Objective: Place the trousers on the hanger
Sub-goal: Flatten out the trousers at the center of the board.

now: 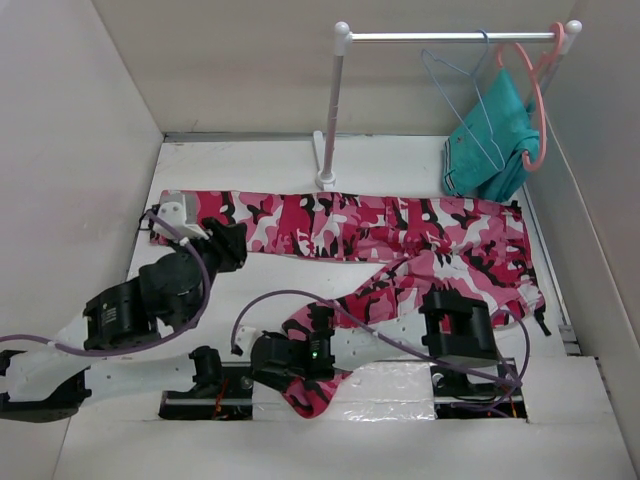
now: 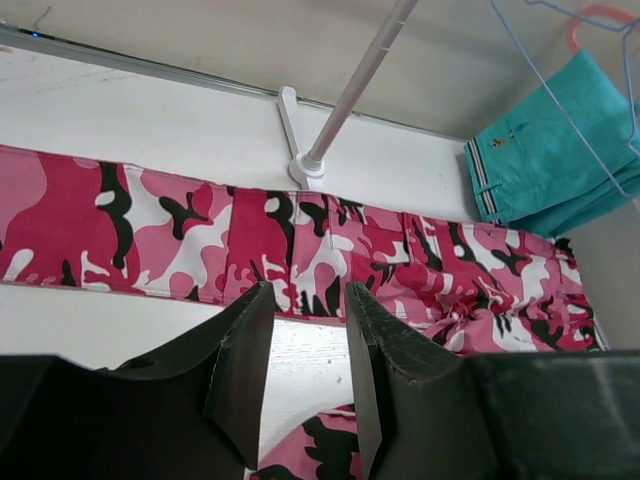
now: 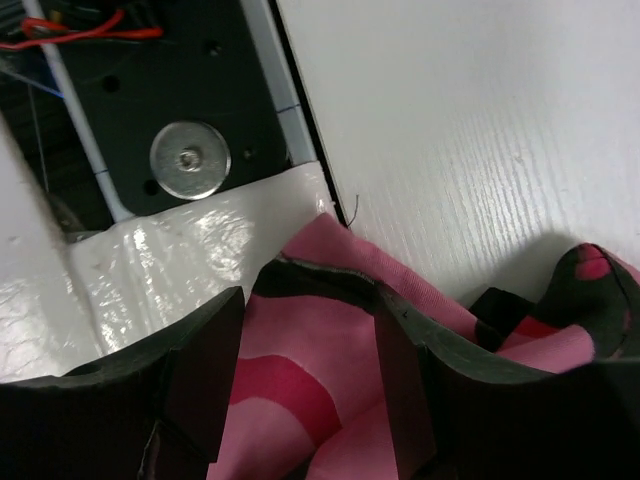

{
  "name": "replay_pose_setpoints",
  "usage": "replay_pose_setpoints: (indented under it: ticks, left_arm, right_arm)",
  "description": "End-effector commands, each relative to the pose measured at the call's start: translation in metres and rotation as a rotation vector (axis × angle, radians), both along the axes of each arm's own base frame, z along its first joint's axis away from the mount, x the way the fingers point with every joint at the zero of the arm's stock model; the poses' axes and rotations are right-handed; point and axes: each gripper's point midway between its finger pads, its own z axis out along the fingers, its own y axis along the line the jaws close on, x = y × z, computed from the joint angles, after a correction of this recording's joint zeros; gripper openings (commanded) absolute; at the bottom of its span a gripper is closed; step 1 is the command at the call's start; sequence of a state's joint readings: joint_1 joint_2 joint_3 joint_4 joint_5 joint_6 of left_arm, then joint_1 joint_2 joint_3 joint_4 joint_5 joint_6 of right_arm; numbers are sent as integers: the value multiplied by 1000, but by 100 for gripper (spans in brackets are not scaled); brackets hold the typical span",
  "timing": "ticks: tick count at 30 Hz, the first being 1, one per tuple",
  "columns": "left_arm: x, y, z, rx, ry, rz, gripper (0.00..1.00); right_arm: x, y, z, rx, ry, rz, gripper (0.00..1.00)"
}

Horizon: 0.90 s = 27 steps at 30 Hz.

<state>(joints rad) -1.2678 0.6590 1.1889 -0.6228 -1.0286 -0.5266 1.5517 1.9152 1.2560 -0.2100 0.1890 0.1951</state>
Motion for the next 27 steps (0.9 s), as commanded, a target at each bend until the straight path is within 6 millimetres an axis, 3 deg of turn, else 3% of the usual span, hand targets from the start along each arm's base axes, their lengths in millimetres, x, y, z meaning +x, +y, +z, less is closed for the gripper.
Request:
replay_pose_setpoints:
  ticks: [1,6,7,10,11,12,13,17,18,19,21,24,27]
  left_arm:
    - [6,-17,8,10,-33,-12,32]
    - [8,-32,21,-15,-54,-44,34]
    - [8,-34,21,-10,-53,-46,35]
    - [10,-40,19,1,-49,-54,35]
    - [9,-40,20,-2,-50,-52,35]
    - [9,-38,24,-15,-54,-55,35]
    - [8,-36,26,-24,-58,-57,35]
    - [6,-25,39,-60,-87,-46,35]
    - [6,-20,43,-61,-89,-35,35]
    - [6,-18,45,-61,-88,-32,35]
    - [5,-11,50,-70,-95,-18,35]
    - [5,4,58,-79,-110,26,35]
    - [5,14,61,-79,-120,52,35]
  right_arm:
    - [4,14,-3,15,-2,-44,61]
    - [16,22,-8,43,2,-97,57]
    - [23,25,-7,55,6,-107,50]
    - [41,36,-1,76,-7,-140,9]
    - [46,38,-1,75,-28,-154,3]
    - [64,40,2,92,-37,-187,0]
    - [74,44,7,109,-49,-201,0]
    - [126,75,72,312,-121,-251,0]
    - [137,91,112,444,-139,-250,0]
    - [154,94,129,493,-157,-259,0]
    - [164,115,162,602,-150,-222,0]
    - [168,140,177,652,-138,-179,0]
    - [164,191,160,678,-47,-84,10]
